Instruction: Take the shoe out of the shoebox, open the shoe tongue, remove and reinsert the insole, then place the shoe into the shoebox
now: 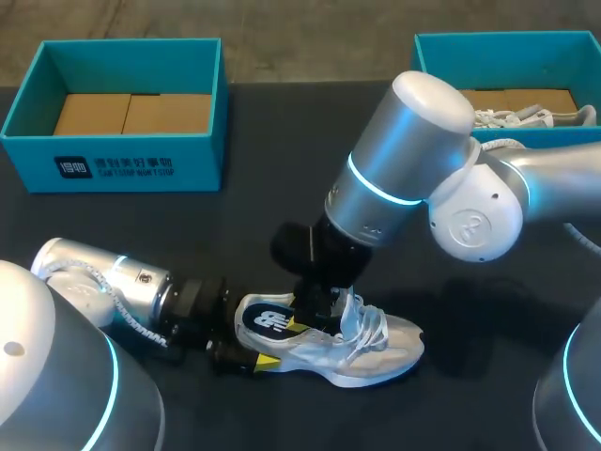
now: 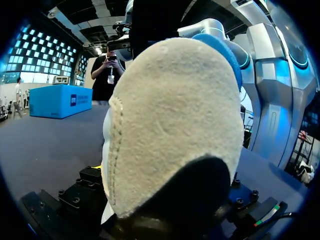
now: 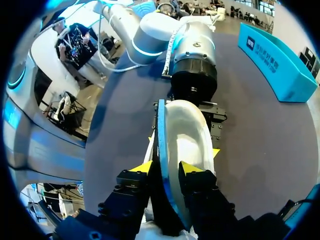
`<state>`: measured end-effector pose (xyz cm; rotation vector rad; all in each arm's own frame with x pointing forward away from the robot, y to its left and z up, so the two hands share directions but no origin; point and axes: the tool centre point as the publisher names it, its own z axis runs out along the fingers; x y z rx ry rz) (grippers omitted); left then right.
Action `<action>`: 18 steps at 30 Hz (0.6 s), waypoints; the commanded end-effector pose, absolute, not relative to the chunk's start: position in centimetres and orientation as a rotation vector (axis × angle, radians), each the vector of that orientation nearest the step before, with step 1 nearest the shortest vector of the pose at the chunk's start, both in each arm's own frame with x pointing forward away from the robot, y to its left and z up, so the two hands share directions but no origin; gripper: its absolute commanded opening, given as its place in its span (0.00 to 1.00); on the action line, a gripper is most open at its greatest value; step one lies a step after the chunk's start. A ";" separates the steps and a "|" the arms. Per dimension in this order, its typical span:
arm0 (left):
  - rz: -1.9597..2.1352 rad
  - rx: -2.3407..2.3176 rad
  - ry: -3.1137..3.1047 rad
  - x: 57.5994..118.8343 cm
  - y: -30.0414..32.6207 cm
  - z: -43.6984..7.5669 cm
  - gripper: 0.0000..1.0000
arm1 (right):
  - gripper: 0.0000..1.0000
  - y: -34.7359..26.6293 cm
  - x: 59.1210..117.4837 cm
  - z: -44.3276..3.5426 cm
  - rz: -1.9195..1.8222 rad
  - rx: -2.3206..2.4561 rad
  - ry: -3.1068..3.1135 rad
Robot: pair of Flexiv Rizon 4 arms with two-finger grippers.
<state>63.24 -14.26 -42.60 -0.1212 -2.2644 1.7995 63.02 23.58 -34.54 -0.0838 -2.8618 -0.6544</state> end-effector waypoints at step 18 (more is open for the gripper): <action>1.798 -0.119 -2.268 63.3 -14.0 -42.8 0.00 | 0.14 25.0 62.8 -35.2 -0.695 -0.048 -2.839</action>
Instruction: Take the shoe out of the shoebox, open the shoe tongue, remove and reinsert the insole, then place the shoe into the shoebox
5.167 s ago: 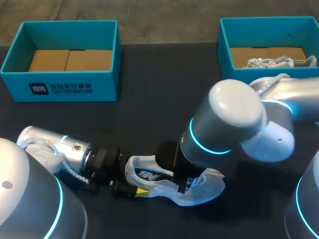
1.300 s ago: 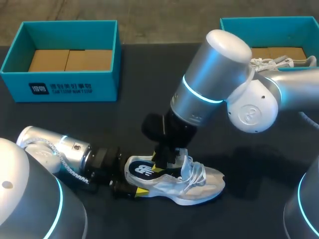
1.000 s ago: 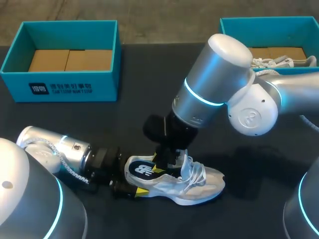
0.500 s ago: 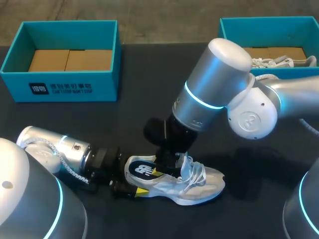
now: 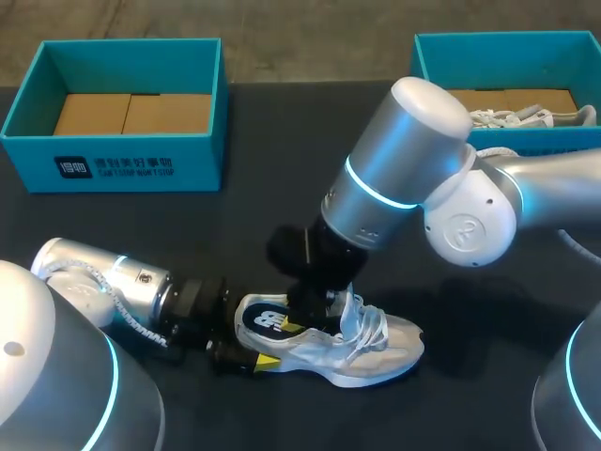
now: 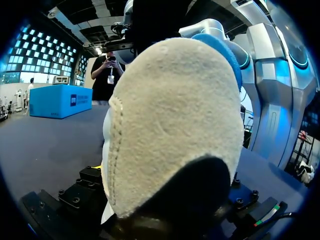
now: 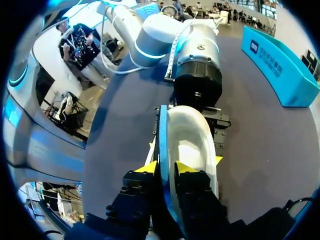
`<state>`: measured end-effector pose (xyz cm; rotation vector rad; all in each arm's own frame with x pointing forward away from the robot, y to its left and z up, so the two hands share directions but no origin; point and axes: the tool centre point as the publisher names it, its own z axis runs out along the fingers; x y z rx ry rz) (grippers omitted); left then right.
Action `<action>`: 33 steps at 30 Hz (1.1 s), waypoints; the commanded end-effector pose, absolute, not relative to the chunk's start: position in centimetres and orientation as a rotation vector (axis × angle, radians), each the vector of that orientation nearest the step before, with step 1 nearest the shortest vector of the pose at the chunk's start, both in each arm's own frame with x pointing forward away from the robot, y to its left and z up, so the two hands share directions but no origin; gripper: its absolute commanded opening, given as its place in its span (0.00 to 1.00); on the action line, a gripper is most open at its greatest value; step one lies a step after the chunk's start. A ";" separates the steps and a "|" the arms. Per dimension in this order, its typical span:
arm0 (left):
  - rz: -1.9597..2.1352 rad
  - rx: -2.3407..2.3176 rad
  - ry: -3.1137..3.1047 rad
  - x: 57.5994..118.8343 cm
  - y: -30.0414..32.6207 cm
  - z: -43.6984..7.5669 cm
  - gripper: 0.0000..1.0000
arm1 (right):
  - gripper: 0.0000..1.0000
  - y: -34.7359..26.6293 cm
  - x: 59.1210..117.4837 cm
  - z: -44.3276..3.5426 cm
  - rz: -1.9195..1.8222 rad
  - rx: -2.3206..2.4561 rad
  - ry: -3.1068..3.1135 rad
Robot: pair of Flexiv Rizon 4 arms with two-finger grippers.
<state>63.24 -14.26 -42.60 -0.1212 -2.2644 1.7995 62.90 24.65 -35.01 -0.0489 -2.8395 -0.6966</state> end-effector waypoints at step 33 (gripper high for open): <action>1.798 -0.119 -2.268 63.3 -14.0 -42.8 0.00 | 0.00 25.4 65.4 -29.0 -1.077 0.082 -2.710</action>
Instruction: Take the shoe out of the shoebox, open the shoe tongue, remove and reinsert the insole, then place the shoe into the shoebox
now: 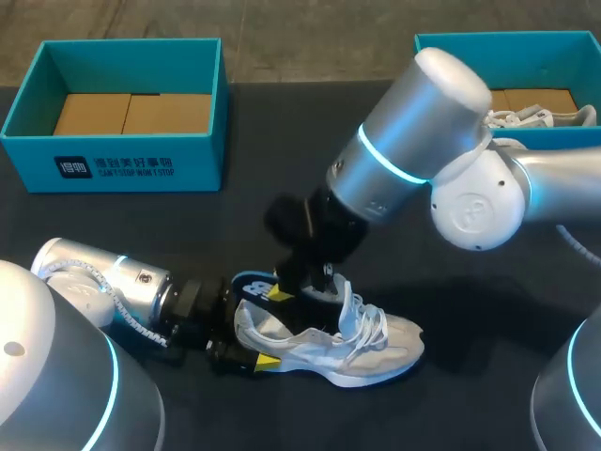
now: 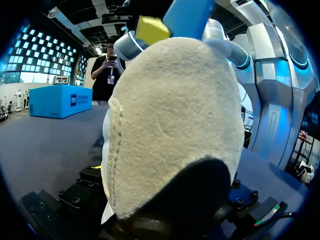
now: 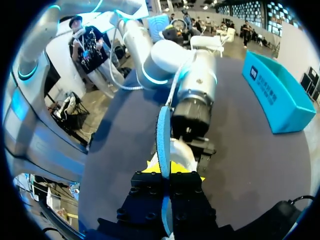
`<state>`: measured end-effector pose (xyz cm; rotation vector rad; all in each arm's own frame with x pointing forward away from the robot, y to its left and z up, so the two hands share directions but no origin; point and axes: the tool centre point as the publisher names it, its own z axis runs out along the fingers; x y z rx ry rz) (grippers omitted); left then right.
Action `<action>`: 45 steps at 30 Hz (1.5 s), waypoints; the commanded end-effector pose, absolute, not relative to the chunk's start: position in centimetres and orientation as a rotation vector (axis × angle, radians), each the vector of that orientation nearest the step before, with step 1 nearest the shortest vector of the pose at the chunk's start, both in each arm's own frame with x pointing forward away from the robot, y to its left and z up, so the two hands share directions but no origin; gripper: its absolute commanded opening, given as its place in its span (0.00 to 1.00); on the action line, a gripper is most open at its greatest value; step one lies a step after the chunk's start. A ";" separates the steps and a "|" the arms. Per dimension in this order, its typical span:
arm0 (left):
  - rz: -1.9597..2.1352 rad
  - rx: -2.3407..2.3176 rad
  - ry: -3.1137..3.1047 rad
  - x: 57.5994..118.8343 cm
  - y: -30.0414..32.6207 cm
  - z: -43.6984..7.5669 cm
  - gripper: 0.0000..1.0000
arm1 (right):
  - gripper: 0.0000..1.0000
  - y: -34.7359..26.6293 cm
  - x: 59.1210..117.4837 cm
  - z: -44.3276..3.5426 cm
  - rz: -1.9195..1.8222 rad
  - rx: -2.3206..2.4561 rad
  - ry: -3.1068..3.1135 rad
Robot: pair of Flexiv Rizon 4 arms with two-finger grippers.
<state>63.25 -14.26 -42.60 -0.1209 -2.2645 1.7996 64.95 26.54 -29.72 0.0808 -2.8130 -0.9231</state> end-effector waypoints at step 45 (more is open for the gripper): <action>1.798 -0.119 -2.268 63.3 -14.0 -42.8 0.00 | 0.00 25.9 67.8 -13.7 -1.668 0.139 -2.360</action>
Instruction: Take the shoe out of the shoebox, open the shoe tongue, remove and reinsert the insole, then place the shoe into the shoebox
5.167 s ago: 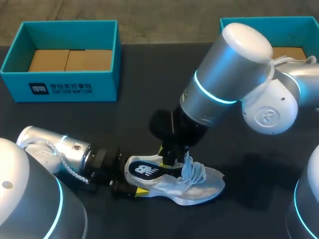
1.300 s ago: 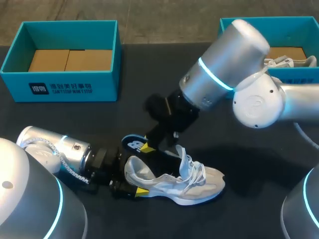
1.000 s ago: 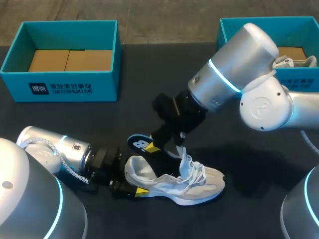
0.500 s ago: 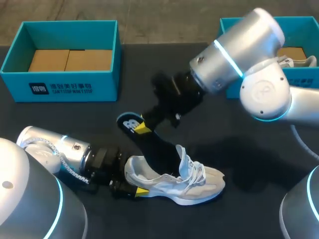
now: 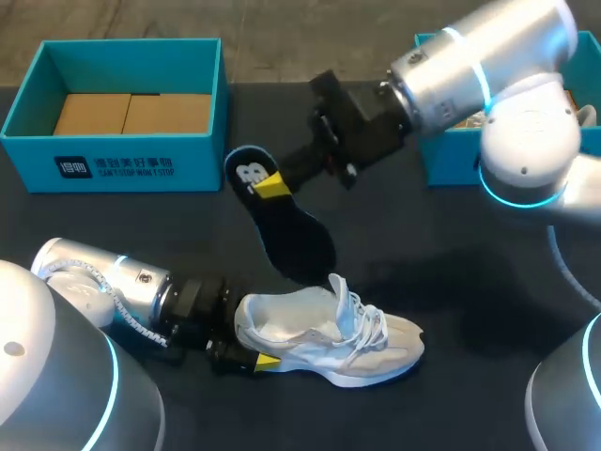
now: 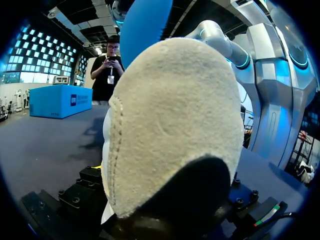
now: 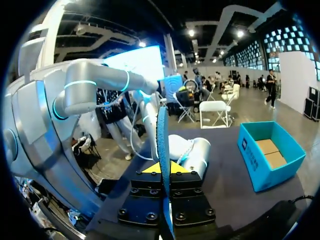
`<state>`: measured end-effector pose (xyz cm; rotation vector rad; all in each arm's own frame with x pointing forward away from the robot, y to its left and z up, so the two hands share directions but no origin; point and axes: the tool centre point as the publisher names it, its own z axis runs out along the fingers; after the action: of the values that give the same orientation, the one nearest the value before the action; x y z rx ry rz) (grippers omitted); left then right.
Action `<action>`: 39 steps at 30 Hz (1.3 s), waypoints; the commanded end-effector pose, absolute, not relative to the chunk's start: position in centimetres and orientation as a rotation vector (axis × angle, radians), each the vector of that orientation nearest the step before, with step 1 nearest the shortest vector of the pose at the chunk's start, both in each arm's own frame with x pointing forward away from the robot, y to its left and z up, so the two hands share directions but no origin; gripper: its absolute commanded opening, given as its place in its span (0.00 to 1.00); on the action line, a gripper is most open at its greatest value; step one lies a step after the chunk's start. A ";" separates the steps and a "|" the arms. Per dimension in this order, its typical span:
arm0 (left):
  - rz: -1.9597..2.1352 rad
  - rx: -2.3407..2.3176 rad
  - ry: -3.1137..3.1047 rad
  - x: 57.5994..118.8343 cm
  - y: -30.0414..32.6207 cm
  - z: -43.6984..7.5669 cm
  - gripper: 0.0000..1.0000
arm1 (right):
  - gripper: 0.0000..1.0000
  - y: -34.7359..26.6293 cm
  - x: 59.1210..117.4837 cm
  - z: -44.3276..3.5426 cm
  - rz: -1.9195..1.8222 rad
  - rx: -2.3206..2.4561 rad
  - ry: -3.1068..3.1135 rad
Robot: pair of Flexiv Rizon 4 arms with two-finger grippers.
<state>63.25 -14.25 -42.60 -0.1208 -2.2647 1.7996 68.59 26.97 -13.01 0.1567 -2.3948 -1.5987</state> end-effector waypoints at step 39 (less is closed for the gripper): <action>1.798 -0.119 -2.268 63.3 -14.0 -42.8 0.00 | 0.00 19.2 64.3 0.1 -1.844 -0.252 -2.293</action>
<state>63.26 -14.25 -42.61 -0.1207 -2.2648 1.7995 66.36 22.49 0.28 -0.1902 -2.2810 -1.7987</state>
